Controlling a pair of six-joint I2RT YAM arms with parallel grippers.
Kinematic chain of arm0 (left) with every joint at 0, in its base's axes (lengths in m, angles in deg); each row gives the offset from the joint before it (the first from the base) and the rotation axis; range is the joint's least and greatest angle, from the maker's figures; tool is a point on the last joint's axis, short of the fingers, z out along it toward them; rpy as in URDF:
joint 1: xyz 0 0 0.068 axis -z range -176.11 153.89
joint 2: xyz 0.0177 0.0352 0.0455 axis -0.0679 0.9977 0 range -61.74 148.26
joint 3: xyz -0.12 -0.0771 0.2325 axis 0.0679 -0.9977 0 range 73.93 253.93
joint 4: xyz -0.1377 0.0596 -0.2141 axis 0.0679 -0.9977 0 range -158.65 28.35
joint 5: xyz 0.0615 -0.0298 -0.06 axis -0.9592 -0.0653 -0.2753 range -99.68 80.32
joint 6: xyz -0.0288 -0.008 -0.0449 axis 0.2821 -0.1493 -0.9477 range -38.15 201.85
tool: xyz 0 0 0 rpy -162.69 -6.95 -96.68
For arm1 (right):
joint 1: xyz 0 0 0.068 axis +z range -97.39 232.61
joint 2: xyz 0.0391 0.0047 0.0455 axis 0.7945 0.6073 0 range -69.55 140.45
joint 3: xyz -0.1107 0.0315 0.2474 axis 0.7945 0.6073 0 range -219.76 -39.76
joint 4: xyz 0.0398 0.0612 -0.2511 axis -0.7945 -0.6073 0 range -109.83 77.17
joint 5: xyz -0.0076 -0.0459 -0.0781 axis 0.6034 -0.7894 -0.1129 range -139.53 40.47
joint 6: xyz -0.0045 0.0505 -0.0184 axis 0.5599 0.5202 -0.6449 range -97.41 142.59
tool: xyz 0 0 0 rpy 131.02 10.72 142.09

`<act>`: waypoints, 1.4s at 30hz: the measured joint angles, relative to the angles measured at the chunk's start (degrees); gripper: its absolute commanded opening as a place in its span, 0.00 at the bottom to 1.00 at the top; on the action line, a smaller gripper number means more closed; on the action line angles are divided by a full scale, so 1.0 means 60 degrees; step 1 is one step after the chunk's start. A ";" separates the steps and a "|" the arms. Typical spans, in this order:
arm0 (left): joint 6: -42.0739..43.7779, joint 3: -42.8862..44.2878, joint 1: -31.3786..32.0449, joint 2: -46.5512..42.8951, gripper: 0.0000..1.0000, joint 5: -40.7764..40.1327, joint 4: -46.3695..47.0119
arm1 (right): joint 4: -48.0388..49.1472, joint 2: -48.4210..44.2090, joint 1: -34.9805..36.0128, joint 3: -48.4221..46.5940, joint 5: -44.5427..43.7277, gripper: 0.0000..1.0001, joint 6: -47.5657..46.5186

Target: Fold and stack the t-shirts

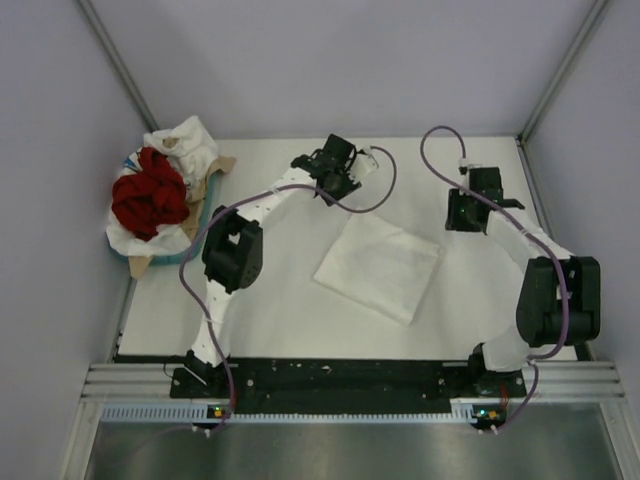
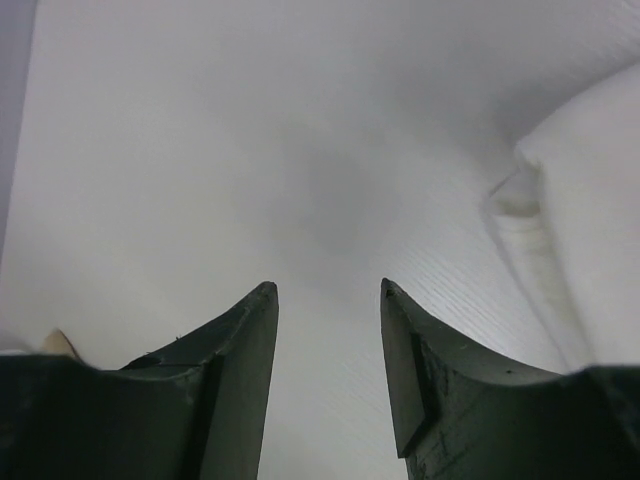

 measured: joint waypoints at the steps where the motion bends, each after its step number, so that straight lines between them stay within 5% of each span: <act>1: -0.0127 -0.0433 -0.0055 -0.0284 0.50 0.0066 0.0095 | -0.0066 -0.0149 0.0000 -0.0007 0.0022 0.43 0.0313; 6: -0.0896 -0.2907 -0.0106 -0.2047 0.52 0.1195 0.0113 | -0.0284 -0.1155 0.0000 0.0962 0.0867 0.54 0.2029; 12: -0.1887 -0.4084 -0.0033 -0.3162 0.55 0.2514 0.0222 | -0.0120 -0.1326 0.0000 0.2470 0.1683 0.52 0.3289; 15: -0.2371 -0.4488 -0.0033 -0.3337 0.55 0.2881 0.0386 | 0.0091 -0.0918 0.0000 0.2820 0.2153 0.40 0.3632; 20: -0.2728 -0.4991 -0.0095 -0.3388 0.54 0.3002 0.0481 | 0.1184 -0.0222 -0.0055 0.2776 0.2863 0.00 0.4080; 25: -0.2779 -0.5064 -0.0433 -0.3406 0.54 0.3038 0.0616 | 0.1545 0.0321 -0.0175 0.2422 0.3136 0.00 0.4204; 35: -0.2222 -0.6247 -0.0907 -0.4357 0.54 0.2892 0.0736 | -0.0219 0.2178 -0.0189 -0.0951 0.1898 0.00 0.1129; 42: -0.1705 -0.6732 -0.1122 -0.4754 0.54 0.2718 0.0729 | -0.0940 0.2951 -0.0244 -0.2532 -0.0747 0.00 -0.1650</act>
